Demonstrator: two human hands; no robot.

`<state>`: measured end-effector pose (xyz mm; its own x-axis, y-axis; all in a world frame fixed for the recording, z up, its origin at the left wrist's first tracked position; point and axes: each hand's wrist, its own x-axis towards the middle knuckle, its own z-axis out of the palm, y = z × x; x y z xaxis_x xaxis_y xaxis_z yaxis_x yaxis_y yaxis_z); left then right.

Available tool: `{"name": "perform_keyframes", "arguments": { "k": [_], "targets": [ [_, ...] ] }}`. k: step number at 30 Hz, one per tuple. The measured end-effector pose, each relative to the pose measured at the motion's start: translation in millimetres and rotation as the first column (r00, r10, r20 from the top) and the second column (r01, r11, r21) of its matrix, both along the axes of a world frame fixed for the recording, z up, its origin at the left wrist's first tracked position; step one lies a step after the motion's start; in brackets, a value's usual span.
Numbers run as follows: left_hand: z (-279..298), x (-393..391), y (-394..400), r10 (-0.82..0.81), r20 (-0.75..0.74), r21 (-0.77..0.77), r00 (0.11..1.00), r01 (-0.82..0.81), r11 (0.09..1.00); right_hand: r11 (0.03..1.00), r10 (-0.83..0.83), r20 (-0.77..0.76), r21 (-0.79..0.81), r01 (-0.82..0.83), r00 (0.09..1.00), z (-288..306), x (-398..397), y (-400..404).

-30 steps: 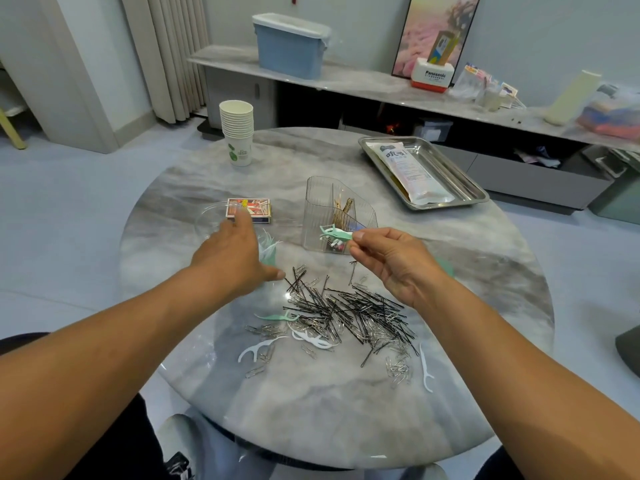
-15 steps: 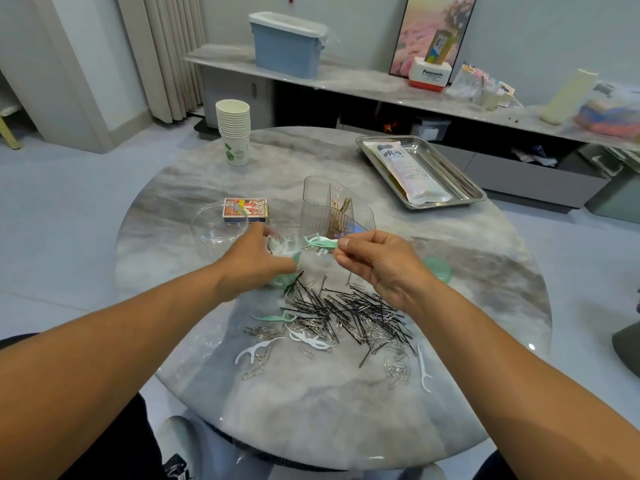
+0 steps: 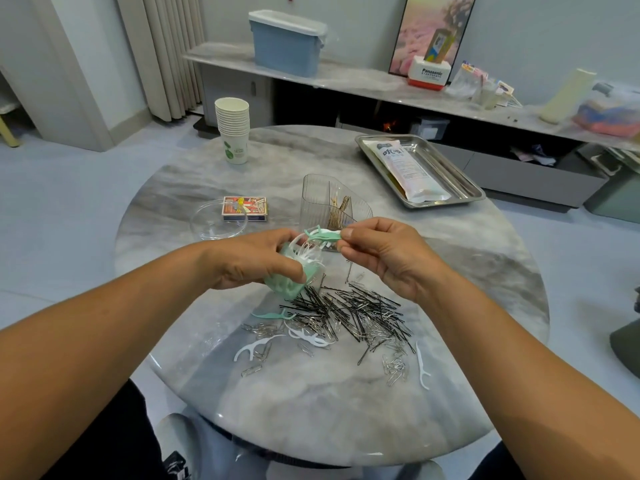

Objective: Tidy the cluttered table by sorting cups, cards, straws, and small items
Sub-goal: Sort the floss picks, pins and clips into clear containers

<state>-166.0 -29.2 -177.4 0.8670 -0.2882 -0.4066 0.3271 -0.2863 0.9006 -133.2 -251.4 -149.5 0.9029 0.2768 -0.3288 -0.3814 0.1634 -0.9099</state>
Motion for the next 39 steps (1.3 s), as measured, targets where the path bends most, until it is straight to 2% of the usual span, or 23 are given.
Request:
{"name": "perform_keyframes", "arguments": {
  "k": [3, 9, 15, 18, 22, 25, 31, 33, 35, 36, 37, 39],
  "targets": [
    [0, -1, 0, 0.004, 0.078, 0.02, 0.997, -0.005, 1.0, 0.999, 0.031, -0.031, -0.008, -0.032, 0.999, 1, -1, -1],
    [-3, -6, -5, -0.118, 0.166, 0.131, 0.979, 0.097, 0.987, 0.978, 0.128, 0.028, -0.171, -0.121, 0.991, -4, -9, 7],
    [-6, -12, -16, -0.158, 0.224, 0.175, 0.962, 0.12, 0.977, 0.919, 0.272, 0.199, -0.345, -0.192, 0.942, -17, -14, 16],
    [-9, -11, -17, -0.111, 0.243, 0.161, 0.964, 0.073, 0.984, 0.868, 0.328, 0.331, -0.475, -0.144, 0.885, -18, -15, 18],
    [-7, -6, -17, -0.016, 0.284, 0.103, 0.959, -0.014, 0.995, 0.93, 0.165, 0.414, -0.367, -0.002, 0.895, -16, -9, 15],
    [-5, -5, -18, 0.005, 0.302, 0.074, 0.953, -0.029, 0.997, 0.953, 0.122, 0.404, -0.304, 0.007, 0.907, -18, -7, 13],
    [-9, -8, -21, -0.055, 0.343, 0.135, 0.938, 0.009, 0.991, 0.873, 0.298, 0.457, -0.485, -0.045, 0.838, -23, -13, 20],
    [-7, -7, -18, -0.018, 0.342, 0.151, 0.94, -0.036, 0.988, 0.876, 0.28, 0.5, -0.482, -0.006, 0.819, -22, -13, 21],
    [-6, -1, -12, 0.078, 0.348, 0.173, 0.934, -0.146, 0.974, 0.893, 0.19, 0.528, -0.444, 0.078, 0.828, -21, -9, 17],
    [-7, 1, -8, 0.146, 0.354, 0.167, 0.924, -0.216, 0.962, 0.88, 0.197, 0.515, -0.468, 0.081, 0.834, -21, -6, 14],
    [-8, 3, -4, 0.209, 0.355, 0.156, 0.911, -0.278, 0.948, 0.844, 0.276, 0.474, -0.535, 0.025, 0.836, -22, -4, 11],
    [-11, 6, 3, 0.277, 0.347, 0.191, 0.896, -0.357, 0.914, 0.672, 0.533, 0.3, -0.718, -0.181, 0.791, -29, -8, 9]
  ]
}}
